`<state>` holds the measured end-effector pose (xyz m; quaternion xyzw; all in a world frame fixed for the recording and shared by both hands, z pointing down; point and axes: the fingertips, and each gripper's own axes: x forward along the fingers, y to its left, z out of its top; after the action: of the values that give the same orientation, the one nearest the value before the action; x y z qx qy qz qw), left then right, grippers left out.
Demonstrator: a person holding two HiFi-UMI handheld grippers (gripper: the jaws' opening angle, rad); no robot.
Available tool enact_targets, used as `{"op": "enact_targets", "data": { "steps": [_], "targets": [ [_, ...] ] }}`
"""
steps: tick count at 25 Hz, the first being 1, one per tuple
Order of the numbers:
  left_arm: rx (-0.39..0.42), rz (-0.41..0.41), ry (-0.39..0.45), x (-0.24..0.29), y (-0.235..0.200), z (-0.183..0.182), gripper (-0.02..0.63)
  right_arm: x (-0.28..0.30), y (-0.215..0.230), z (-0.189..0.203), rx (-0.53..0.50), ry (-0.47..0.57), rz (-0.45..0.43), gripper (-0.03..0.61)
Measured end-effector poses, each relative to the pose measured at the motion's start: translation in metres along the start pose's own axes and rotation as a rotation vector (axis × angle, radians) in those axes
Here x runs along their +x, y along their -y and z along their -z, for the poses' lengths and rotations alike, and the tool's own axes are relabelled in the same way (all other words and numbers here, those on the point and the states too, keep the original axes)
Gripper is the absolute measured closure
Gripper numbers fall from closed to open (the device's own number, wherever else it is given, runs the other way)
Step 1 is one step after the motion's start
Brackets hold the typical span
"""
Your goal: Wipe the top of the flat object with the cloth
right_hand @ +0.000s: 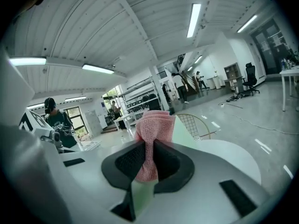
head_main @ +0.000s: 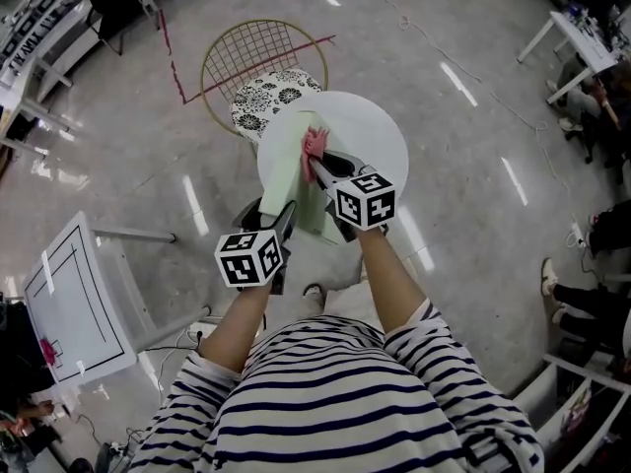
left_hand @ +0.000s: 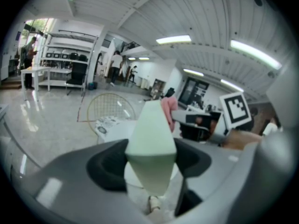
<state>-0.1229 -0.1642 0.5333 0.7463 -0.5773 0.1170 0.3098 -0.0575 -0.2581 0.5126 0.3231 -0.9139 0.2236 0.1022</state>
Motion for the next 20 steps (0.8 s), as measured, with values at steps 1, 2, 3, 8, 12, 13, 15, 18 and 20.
{"op": "enact_targets", "data": {
  "steps": [1, 2, 3, 8, 12, 13, 15, 18, 20],
  "targets": [
    [-0.002, 0.000, -0.002, 0.000, 0.000, 0.000, 0.318, 0.000, 0.004, 0.004, 0.005, -0.014, 0.013, 0.529],
    [-0.004, 0.001, -0.003, 0.000, -0.001, 0.000, 0.318, 0.000, 0.009, 0.009, 0.009, -0.030, 0.028, 0.529],
    [-0.005, 0.001, -0.003, -0.001, -0.001, 0.000, 0.318, 0.000, 0.014, 0.014, 0.014, -0.046, 0.043, 0.529],
    [-0.007, 0.000, -0.004, -0.001, -0.001, 0.001, 0.318, -0.001, 0.038, 0.045, 0.041, -0.121, 0.112, 0.529],
    [-0.010, 0.001, -0.009, 0.001, -0.002, -0.001, 0.318, -0.003, 0.057, 0.068, 0.081, -0.165, 0.153, 0.529],
    [-0.011, 0.001, -0.009, 0.001, -0.002, -0.001, 0.318, -0.003, 0.061, 0.073, 0.091, -0.174, 0.160, 0.529],
    [-0.011, 0.001, -0.011, 0.002, -0.001, -0.002, 0.318, -0.005, 0.069, 0.083, 0.108, -0.192, 0.175, 0.529],
    [-0.013, 0.002, -0.014, 0.003, -0.001, -0.003, 0.318, -0.006, 0.081, 0.098, 0.133, -0.220, 0.198, 0.529],
    [-0.015, 0.003, -0.015, 0.003, -0.003, -0.003, 0.318, -0.007, 0.088, 0.109, 0.150, -0.243, 0.217, 0.529]
  ]
}}
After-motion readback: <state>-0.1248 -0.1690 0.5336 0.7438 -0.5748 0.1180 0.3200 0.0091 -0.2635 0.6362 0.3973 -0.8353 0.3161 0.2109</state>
